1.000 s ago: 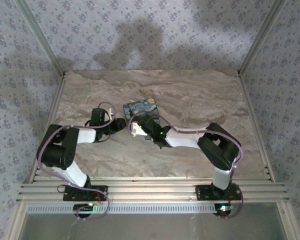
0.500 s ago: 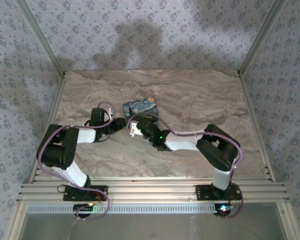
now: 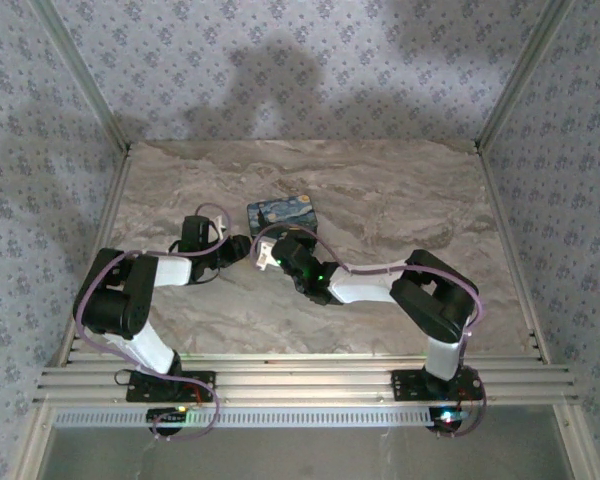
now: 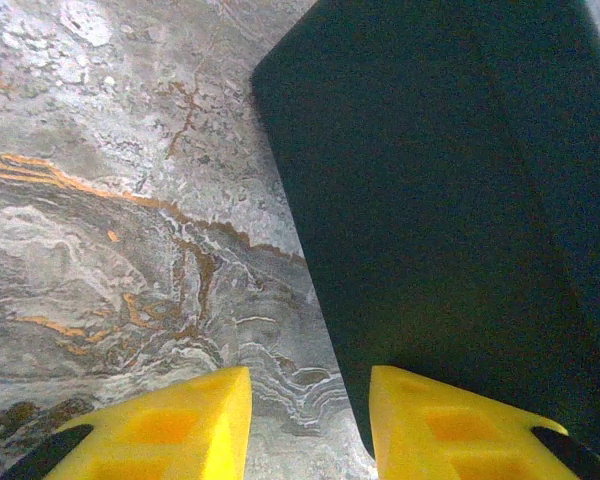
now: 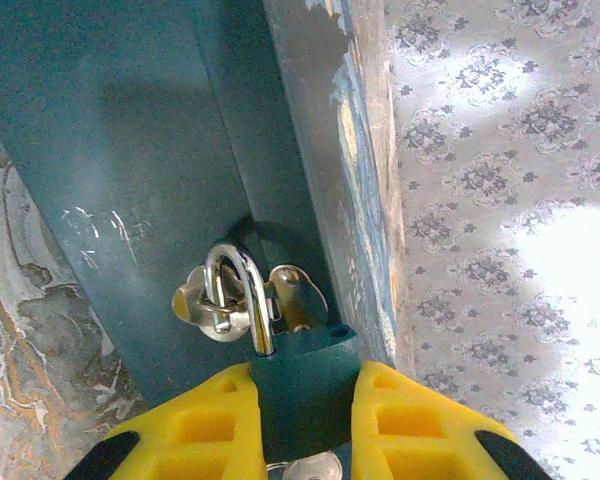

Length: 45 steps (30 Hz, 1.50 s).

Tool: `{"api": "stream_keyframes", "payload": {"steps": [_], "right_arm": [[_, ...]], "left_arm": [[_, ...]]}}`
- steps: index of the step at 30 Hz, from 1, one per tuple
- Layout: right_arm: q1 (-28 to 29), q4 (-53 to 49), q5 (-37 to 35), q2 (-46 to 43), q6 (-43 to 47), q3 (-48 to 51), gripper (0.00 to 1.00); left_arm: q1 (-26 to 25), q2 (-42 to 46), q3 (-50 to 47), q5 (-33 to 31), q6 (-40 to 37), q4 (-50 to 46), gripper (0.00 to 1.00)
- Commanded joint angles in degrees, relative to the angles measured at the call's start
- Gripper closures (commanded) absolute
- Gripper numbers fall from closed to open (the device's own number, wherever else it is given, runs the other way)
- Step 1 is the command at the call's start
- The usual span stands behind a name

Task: Unlock the padlock with the key

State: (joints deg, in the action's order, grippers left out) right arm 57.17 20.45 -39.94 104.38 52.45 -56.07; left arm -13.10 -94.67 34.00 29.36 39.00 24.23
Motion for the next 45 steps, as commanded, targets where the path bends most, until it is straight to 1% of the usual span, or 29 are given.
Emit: {"api": "stream_keyframes", "payload": {"steps": [1, 5, 10, 19, 24, 27, 28, 31, 36, 39, 42, 45], "right_arm": [[1.0, -1.0, 3.0, -0.2, -3.6, 0.3, 1.00], [0.7, -0.1, 5.4, 0.3, -3.3, 1.0, 1.00], [-0.5, 2.1, 6.4, 2.3, -3.4, 1.5, 1.00], [-0.1, 2.9, 7.3, 3.5, -4.7, 1.6, 1.00], [1.5, 0.1, 7.3, 0.2, -8.6, 1.6, 1.00], [2.7, -4.1, 7.3, -3.2, -12.9, 0.7, 1.00], [3.0, -6.4, 7.8, -4.4, -14.7, 0.1, 1.00], [3.4, -17.3, 11.0, -7.6, -24.4, -3.4, 1.00], [2.7, -33.5, 18.9, -12.2, -43.9, -7.7, 1.00], [2.5, -40.6, 21.2, -14.4, -56.8, -8.9, 1.00], [1.7, -43.9, 26.2, -16.3, -72.0, -7.8, 1.00], [2.0, -42.4, 32.9, -16.4, -81.7, -5.1, 1.00]], "left_arm": [[0.0, -0.4, 0.5, 1.8, -0.2, 0.9, 0.64], [0.0, -0.5, 0.3, 1.8, -0.2, 0.9, 0.64], [0.1, -0.5, -0.3, 1.8, -0.1, 1.4, 0.64], [0.0, 0.2, -1.0, 1.6, -0.1, 0.8, 0.64], [0.0, 4.0, -0.9, -0.8, -1.6, -3.4, 0.64], [0.0, 8.6, -0.7, -3.9, -3.6, -9.1, 0.64], [0.0, 10.2, -0.6, -5.1, -4.3, -10.9, 0.64], [0.0, 16.8, -0.1, -9.4, -6.5, -18.3, 0.64], [0.0, 28.2, 1.3, -16.5, -9.0, -30.1, 0.61], [0.0, 33.6, 1.7, -19.5, -9.1, -35.4, 0.58], [0.0, 37.6, 1.6, -20.8, -8.9, -38.7, 0.55], [0.0, 39.6, 1.3, -21.2, -8.6, -40.8, 0.54]]}}
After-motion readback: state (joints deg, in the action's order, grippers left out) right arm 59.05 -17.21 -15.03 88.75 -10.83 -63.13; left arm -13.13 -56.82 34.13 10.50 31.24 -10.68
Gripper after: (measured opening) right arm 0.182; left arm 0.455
